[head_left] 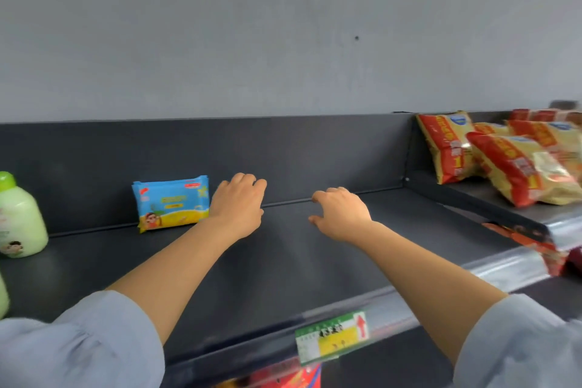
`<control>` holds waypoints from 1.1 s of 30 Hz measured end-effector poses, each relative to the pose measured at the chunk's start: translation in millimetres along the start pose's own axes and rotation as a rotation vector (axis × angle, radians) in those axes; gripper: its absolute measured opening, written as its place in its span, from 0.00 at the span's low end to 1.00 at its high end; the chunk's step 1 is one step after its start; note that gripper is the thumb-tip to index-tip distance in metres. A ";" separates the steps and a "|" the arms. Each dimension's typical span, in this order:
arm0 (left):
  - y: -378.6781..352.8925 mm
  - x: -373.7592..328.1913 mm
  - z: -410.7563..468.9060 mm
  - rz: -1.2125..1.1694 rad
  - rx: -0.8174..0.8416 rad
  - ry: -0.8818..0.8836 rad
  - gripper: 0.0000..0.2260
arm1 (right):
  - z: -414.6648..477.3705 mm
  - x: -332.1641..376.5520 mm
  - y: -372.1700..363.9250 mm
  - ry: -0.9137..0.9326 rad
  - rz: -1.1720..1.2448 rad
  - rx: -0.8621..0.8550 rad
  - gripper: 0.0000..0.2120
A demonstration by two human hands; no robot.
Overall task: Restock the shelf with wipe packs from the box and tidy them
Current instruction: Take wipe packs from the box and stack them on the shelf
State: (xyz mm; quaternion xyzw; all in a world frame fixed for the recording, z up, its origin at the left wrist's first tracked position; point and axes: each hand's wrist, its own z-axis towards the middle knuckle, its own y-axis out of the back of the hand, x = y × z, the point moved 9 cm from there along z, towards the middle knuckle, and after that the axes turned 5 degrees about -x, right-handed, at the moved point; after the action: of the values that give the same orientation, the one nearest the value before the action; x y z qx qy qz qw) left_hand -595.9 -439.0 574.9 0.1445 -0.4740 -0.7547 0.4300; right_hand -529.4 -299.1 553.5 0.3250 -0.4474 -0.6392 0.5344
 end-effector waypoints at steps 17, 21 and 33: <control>86.0 -343.2 -32.2 -0.270 -0.102 -0.335 0.21 | -238.9 -252.6 125.0 -0.318 -0.170 -0.163 0.21; 104.5 -474.8 -69.5 -0.359 -0.077 -0.497 0.21 | -348.7 -349.8 146.1 -0.521 -0.265 -0.117 0.20; 69.2 -608.3 -118.2 -0.411 0.033 -0.683 0.19 | -468.2 -450.0 120.4 -0.779 -0.255 -0.010 0.19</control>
State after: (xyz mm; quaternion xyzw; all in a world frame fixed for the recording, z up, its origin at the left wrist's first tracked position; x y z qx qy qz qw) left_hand -128.6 -43.2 457.6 -0.0164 -0.5629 -0.8219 0.0855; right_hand 34.2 30.6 454.2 0.1089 -0.5694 -0.7777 0.2431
